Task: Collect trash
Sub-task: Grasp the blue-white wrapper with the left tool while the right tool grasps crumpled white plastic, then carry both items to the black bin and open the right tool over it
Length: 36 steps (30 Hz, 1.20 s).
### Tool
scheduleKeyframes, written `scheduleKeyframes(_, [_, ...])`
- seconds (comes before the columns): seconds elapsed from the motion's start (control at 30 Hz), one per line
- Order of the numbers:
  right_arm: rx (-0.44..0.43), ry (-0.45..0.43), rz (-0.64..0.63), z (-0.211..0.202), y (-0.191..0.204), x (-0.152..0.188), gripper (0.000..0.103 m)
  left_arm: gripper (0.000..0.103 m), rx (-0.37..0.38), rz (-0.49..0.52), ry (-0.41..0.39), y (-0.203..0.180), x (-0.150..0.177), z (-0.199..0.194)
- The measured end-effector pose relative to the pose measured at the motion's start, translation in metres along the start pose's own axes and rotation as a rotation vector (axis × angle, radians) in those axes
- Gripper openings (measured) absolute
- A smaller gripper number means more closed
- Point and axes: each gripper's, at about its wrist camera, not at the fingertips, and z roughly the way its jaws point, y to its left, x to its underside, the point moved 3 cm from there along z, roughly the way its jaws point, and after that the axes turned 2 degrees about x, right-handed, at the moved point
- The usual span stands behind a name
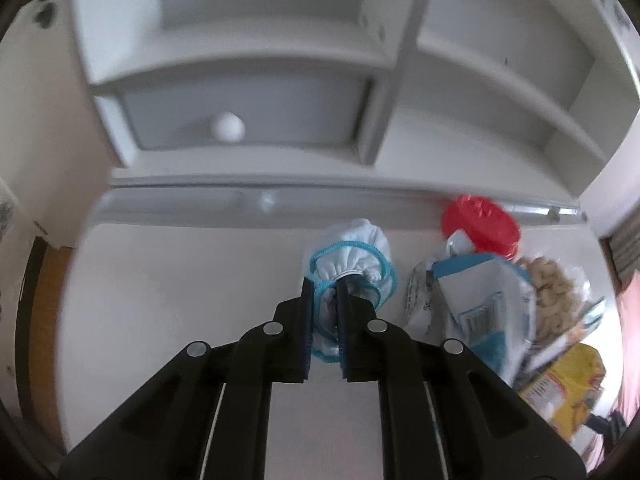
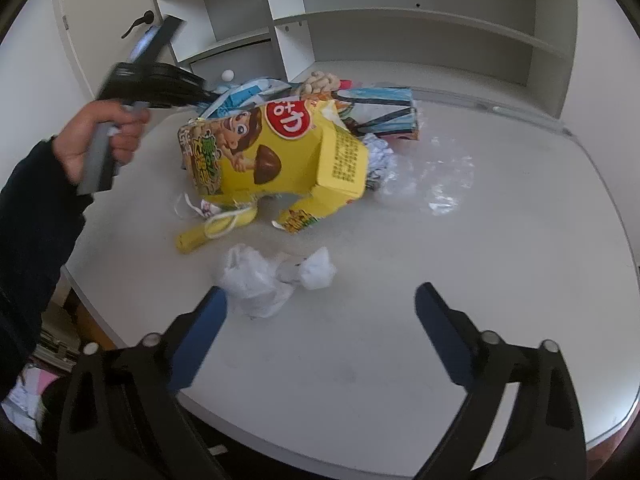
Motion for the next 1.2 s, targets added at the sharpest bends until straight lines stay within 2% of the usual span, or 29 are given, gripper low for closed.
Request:
scheduleKeyframes(0.1, [0.018,0.018,-0.015,0.007,0.006,-0.005,0.083,0.009,-0.03,-0.003,-0.056,0.011,0.008,-0.045])
scheduleKeyframes(0.17, [-0.001,0.031,-0.024,0.011,0.013,-0.007,0.082,0.009,-0.045,0.006,-0.081,0.018,0.013,-0.068])
scheduleKeyframes(0.3, [0.003,0.047,-0.041,0.023,0.024,-0.013,0.078,0.009,-0.047,0.013,-0.124,0.024,0.034,-0.118])
scheduleKeyframes(0.37, [0.005,0.063,-0.044,0.029,0.026,-0.015,0.058,0.009,-0.044,0.024,-0.137,0.02,0.046,-0.134])
scheduleKeyframes(0.47, [0.012,0.029,-0.041,0.018,0.027,-0.016,0.056,0.009,-0.029,0.063,-0.147,0.005,0.077,-0.16])
scheduleKeyframes(0.57, [0.004,-0.012,-0.022,-0.007,0.018,-0.011,0.055,0.009,-0.007,0.11,-0.15,-0.021,0.097,-0.165])
scheduleKeyframes(0.63, [0.023,-0.043,0.006,-0.03,0.001,-0.002,0.056,0.009,0.015,0.158,-0.159,-0.048,0.114,-0.174])
scheduleKeyframes(0.77, [0.091,-0.101,0.12,-0.077,-0.057,0.024,0.056,0.009,0.119,0.253,-0.156,-0.119,0.138,-0.173])
scheduleKeyframes(0.9, [0.235,-0.16,0.278,-0.126,-0.134,0.06,0.056,0.009,0.301,0.381,-0.138,-0.223,0.162,-0.162])
scheduleKeyframes(1.07, [0.43,-0.19,0.479,-0.174,-0.221,0.131,0.056,0.009,0.533,0.579,-0.072,-0.367,0.203,-0.142])
scheduleKeyframes(1.2, [0.534,-0.147,0.645,-0.191,-0.279,0.2,0.056,0.009,0.673,0.702,0.014,-0.461,0.25,-0.121])
